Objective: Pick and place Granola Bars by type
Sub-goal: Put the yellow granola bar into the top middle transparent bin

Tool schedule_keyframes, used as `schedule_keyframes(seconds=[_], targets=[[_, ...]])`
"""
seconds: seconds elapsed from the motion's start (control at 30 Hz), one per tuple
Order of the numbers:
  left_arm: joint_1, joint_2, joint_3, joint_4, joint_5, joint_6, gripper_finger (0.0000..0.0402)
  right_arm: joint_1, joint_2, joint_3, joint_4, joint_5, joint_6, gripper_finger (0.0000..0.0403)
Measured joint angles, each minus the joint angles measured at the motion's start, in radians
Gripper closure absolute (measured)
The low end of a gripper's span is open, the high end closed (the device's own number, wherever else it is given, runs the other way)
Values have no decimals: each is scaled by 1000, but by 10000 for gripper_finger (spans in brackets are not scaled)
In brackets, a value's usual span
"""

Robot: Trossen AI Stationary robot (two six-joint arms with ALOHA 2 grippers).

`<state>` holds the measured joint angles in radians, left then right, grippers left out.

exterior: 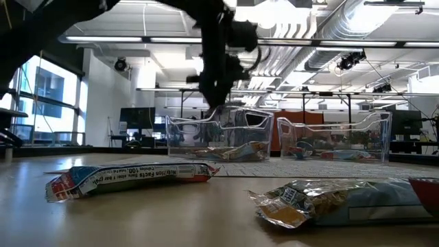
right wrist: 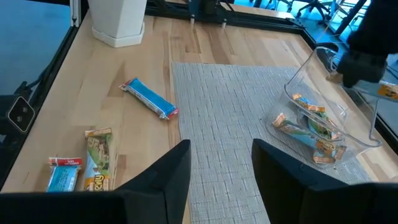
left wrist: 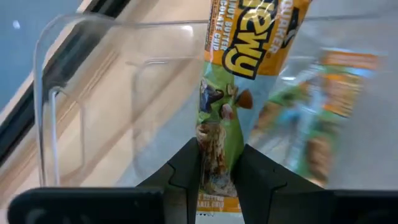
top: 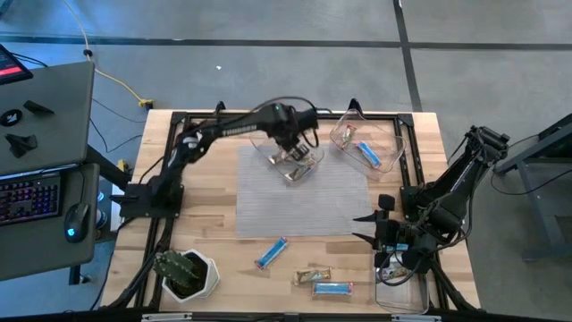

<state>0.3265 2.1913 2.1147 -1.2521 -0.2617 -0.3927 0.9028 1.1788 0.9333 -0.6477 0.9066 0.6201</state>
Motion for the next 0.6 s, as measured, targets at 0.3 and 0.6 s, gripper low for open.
schedule_keyframes(seconds=[0.3,0.6], targets=[[100,-1,-192,70,67,32,314,0,0,0,4,1,0,249],[99,-1,-245,163,80,49,246,0,0,0,20,0,0,249]])
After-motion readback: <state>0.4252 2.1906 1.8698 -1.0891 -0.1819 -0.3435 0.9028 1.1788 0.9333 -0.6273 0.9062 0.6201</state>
